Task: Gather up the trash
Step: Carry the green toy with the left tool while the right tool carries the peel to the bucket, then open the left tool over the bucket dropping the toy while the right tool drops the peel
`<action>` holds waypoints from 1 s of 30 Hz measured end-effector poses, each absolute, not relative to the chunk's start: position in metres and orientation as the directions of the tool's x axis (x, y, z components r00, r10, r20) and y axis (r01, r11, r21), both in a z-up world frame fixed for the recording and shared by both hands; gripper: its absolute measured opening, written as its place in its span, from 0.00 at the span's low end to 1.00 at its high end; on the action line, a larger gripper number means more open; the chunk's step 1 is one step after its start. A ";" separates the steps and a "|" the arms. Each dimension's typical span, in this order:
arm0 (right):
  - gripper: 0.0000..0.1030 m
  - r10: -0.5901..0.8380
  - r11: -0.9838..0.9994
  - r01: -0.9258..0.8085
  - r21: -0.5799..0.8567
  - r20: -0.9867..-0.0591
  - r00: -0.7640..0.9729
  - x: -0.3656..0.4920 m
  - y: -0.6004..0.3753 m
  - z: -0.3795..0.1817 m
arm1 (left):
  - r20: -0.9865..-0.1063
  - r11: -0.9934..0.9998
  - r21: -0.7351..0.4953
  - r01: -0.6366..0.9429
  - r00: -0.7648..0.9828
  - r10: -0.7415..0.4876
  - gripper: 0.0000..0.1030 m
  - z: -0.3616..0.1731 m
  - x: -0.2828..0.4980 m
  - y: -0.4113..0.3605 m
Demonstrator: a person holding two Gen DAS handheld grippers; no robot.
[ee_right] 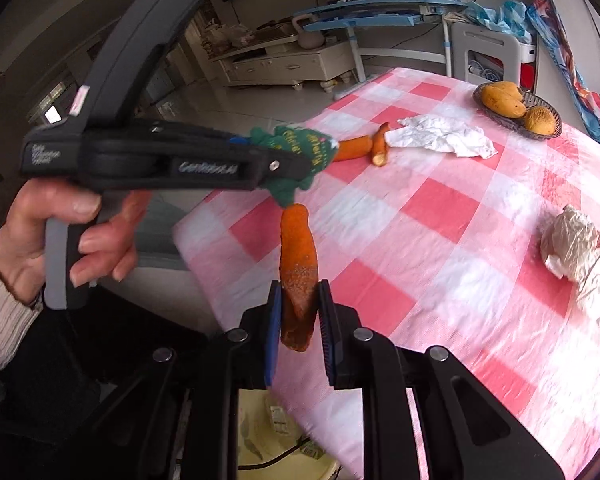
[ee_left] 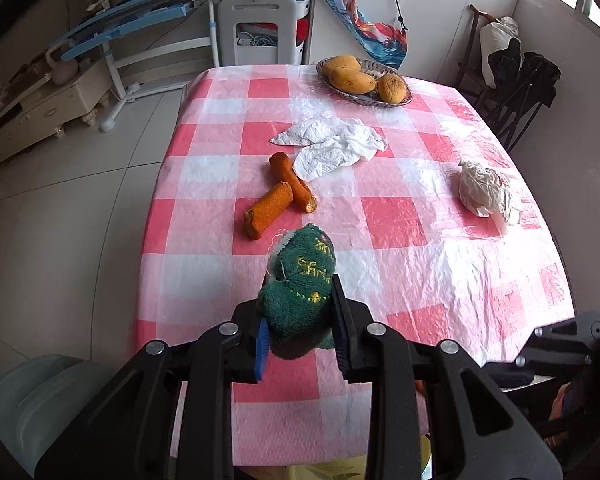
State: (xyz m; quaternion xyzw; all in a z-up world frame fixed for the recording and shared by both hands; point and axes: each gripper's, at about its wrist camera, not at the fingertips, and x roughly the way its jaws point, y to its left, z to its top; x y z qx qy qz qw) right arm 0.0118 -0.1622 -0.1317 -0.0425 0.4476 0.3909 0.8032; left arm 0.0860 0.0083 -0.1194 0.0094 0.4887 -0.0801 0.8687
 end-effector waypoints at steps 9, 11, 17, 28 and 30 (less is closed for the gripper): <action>0.18 0.556 0.616 -0.747 0.250 -0.810 0.188 -0.053 -0.148 -0.149 | -0.837 0.983 -0.057 0.174 0.528 -0.142 0.24 -0.117 0.038 -0.004; 0.18 0.548 0.605 -0.759 0.239 -0.817 0.180 -0.060 -0.145 -0.150 | -0.836 0.983 -0.050 0.178 0.532 -0.139 0.24 -0.117 0.028 -0.007; 0.19 0.520 0.579 -0.788 0.206 -0.838 0.163 -0.076 -0.137 -0.157 | -0.835 0.983 -0.036 0.182 0.535 -0.130 0.24 -0.119 0.000 -0.009; 0.48 0.506 0.610 -0.773 0.175 -0.836 0.210 -0.089 -0.144 -0.157 | -0.857 0.982 -0.034 0.184 0.501 -0.124 0.24 -0.133 -0.037 -0.015; 0.50 0.509 0.621 -0.765 0.172 -0.830 0.227 -0.087 -0.147 -0.155 | -0.860 0.982 -0.028 0.189 0.496 -0.120 0.24 -0.135 -0.043 -0.018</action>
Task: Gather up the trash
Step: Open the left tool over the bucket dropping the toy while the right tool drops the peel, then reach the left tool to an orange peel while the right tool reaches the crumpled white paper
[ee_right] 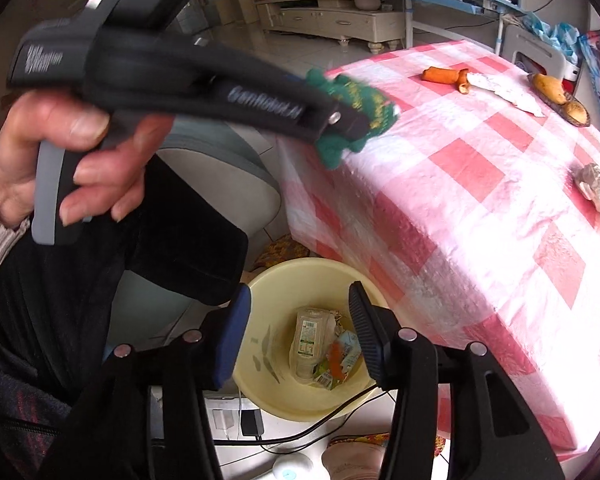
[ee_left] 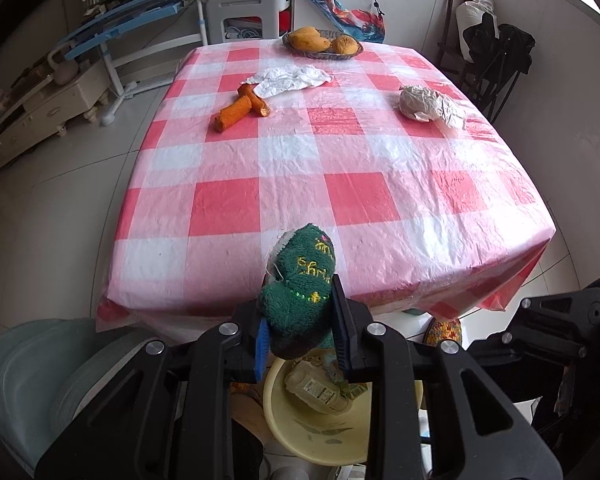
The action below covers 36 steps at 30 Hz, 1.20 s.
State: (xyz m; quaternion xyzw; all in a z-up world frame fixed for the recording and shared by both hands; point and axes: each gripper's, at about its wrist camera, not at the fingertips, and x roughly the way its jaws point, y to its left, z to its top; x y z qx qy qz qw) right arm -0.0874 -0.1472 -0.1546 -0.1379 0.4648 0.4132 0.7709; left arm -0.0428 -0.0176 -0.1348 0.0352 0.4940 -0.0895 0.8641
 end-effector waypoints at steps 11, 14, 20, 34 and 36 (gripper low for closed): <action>0.61 0.475 0.686 -0.720 0.103 -0.813 0.336 -0.090 -0.163 -0.146 | -0.880 0.978 -0.019 0.210 0.461 -0.116 0.25 -0.144 -0.075 -0.027; 0.69 0.456 0.721 -0.689 0.080 -0.803 0.384 -0.086 -0.169 -0.144 | -0.891 0.974 -0.018 0.224 0.438 -0.118 0.26 -0.150 -0.085 -0.031; 0.69 0.426 0.768 -0.637 0.071 -0.799 0.425 -0.080 -0.177 -0.143 | -0.906 0.964 0.012 0.266 0.410 -0.102 0.39 -0.160 -0.104 -0.042; 0.72 0.380 0.786 -0.618 0.020 -0.804 0.457 -0.084 -0.177 -0.146 | -0.837 0.987 -0.034 0.158 0.535 -0.114 0.57 -0.134 -0.099 -0.021; 0.73 0.378 0.788 -0.616 0.017 -0.802 0.462 -0.084 -0.177 -0.146 | -0.827 0.990 -0.060 0.124 0.549 -0.119 0.57 -0.130 -0.094 -0.014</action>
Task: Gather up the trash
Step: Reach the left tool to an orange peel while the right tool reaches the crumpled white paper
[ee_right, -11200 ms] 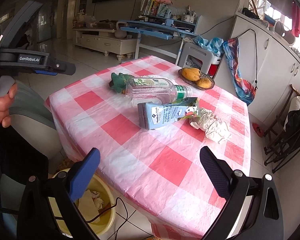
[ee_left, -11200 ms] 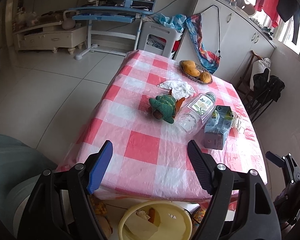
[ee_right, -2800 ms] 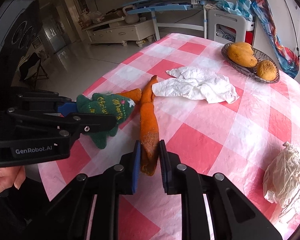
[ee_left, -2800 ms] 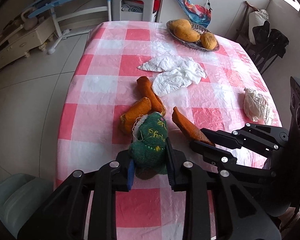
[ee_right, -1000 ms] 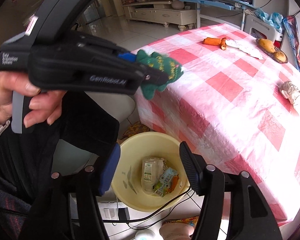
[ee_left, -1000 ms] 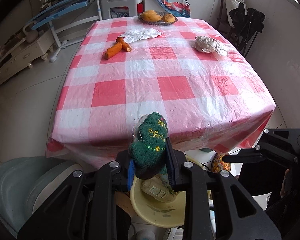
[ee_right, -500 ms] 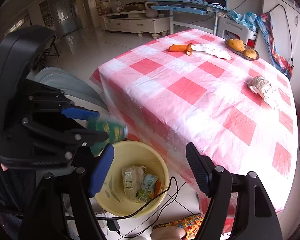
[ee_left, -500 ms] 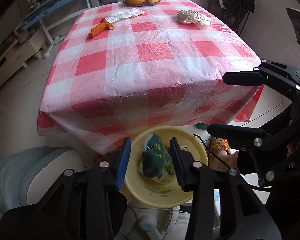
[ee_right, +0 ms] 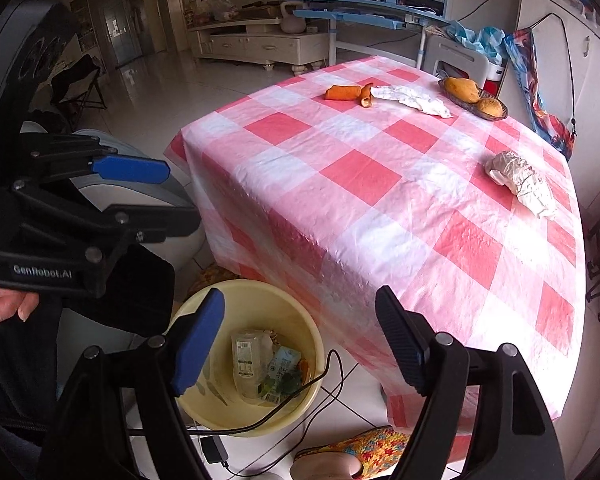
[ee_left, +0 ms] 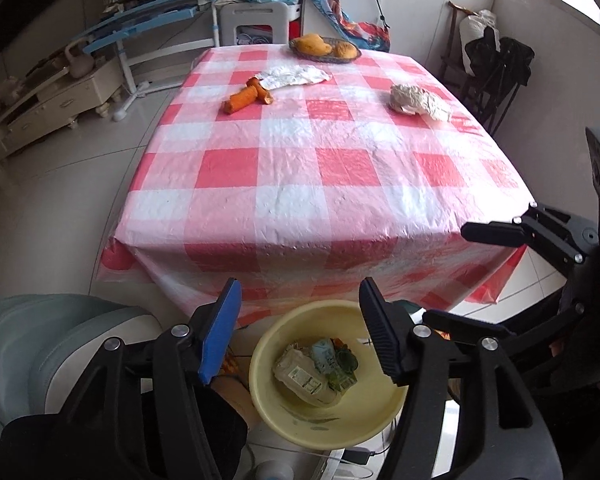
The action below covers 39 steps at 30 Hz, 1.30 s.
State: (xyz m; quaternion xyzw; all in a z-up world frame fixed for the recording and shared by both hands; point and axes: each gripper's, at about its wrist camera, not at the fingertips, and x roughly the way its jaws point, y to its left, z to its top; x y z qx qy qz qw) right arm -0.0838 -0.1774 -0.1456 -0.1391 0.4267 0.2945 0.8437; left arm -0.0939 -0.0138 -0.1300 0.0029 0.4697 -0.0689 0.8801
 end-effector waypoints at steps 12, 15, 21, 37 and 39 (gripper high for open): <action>0.74 0.371 0.780 -0.626 0.003 -0.808 0.458 -0.074 -0.170 -0.147 | -0.813 0.994 -0.106 0.040 0.572 -0.110 0.58 -0.123 -0.064 0.007; 0.74 0.363 0.778 -0.628 -0.005 -0.812 0.456 -0.069 -0.169 -0.147 | -0.810 0.995 -0.086 0.040 0.579 -0.094 0.58 -0.118 -0.054 0.010; 0.76 0.333 0.766 -0.640 -0.058 -0.817 0.472 -0.053 -0.172 -0.139 | -0.803 0.998 -0.056 0.037 0.592 -0.067 0.58 -0.109 -0.033 0.017; 0.81 0.232 0.816 -0.560 -0.142 -0.807 0.543 0.021 -0.217 -0.133 | -0.847 1.000 -0.025 0.002 0.531 -0.022 0.59 -0.129 0.035 0.045; 0.81 0.222 0.829 -0.542 -0.139 -0.807 0.547 0.029 -0.222 -0.135 | -0.854 0.999 -0.038 -0.006 0.519 -0.029 0.59 -0.132 0.047 0.048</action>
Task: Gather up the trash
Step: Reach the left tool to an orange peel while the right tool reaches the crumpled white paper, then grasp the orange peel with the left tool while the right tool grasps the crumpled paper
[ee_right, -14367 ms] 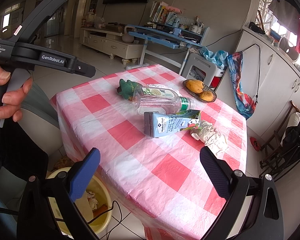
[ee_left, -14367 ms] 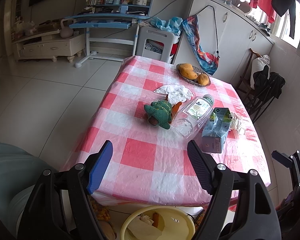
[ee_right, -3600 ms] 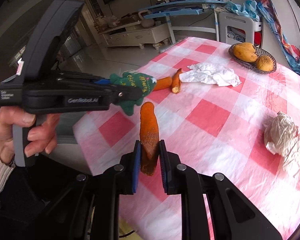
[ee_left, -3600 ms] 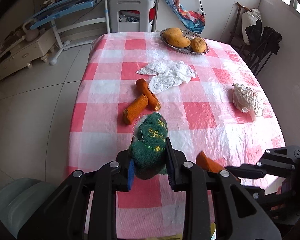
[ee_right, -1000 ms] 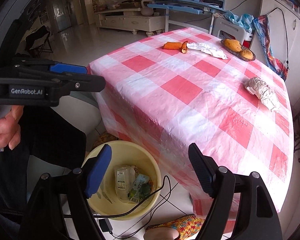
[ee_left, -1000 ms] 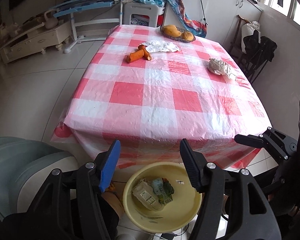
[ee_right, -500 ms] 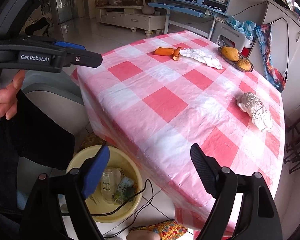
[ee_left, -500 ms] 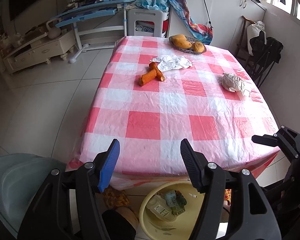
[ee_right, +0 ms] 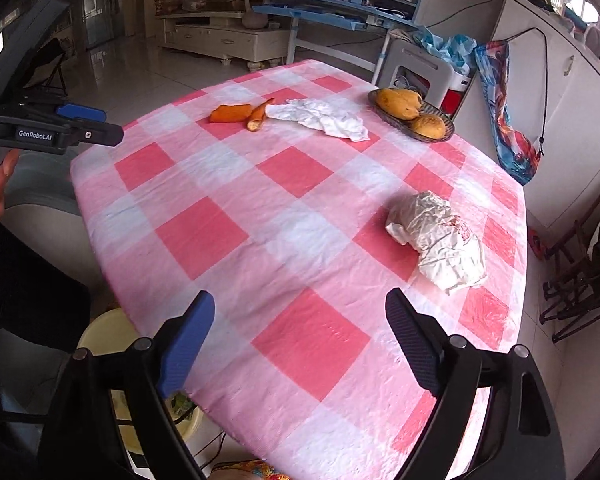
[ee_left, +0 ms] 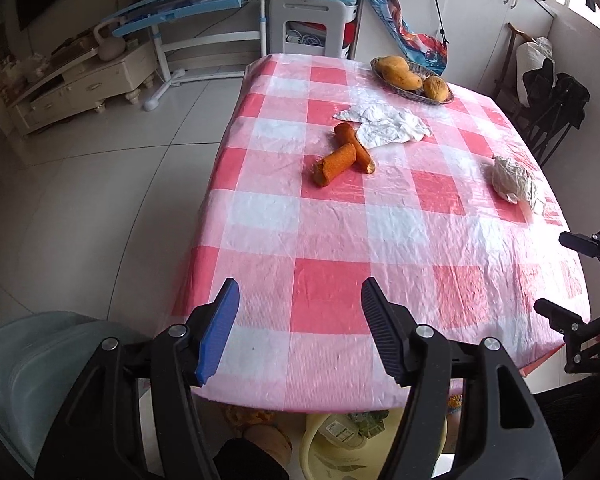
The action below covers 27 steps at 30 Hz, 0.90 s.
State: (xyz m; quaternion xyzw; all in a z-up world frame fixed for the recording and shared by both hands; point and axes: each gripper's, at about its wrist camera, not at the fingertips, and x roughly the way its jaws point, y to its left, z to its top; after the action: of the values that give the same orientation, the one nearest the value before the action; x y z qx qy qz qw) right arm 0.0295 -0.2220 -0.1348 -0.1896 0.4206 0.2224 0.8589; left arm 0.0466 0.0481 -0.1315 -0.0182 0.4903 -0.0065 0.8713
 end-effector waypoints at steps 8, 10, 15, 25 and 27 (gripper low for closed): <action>0.83 0.174 0.855 -0.488 -0.177 -0.788 0.590 0.061 -0.237 -0.136 | -0.863 1.000 -0.018 -0.016 0.506 -0.008 0.59 -0.141 0.099 0.047; 0.84 0.166 0.867 -0.467 -0.174 -0.782 0.600 0.071 -0.243 -0.135 | -0.860 1.000 -0.004 -0.008 0.510 0.001 0.59 -0.144 0.116 0.041; 0.85 0.144 0.894 -0.417 -0.162 -0.778 0.612 0.099 -0.255 -0.139 | -0.864 0.998 0.037 0.040 0.504 0.012 0.59 -0.154 0.153 0.025; 0.85 0.153 0.899 -0.421 -0.123 -0.812 0.563 0.141 -0.255 -0.162 | -0.874 0.993 0.077 0.091 0.486 0.023 0.59 -0.169 0.195 0.010; 0.85 0.171 0.897 -0.430 -0.104 -0.815 0.554 0.144 -0.254 -0.163 | -0.879 0.992 0.079 0.103 0.476 0.021 0.59 -0.173 0.198 0.008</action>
State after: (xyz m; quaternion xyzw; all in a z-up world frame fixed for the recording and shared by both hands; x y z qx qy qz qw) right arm 0.1437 -0.2543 -0.1633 -0.1473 0.4396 0.1729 0.8690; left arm 0.1983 0.0079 -0.1725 0.0606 0.5112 -0.0240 0.8570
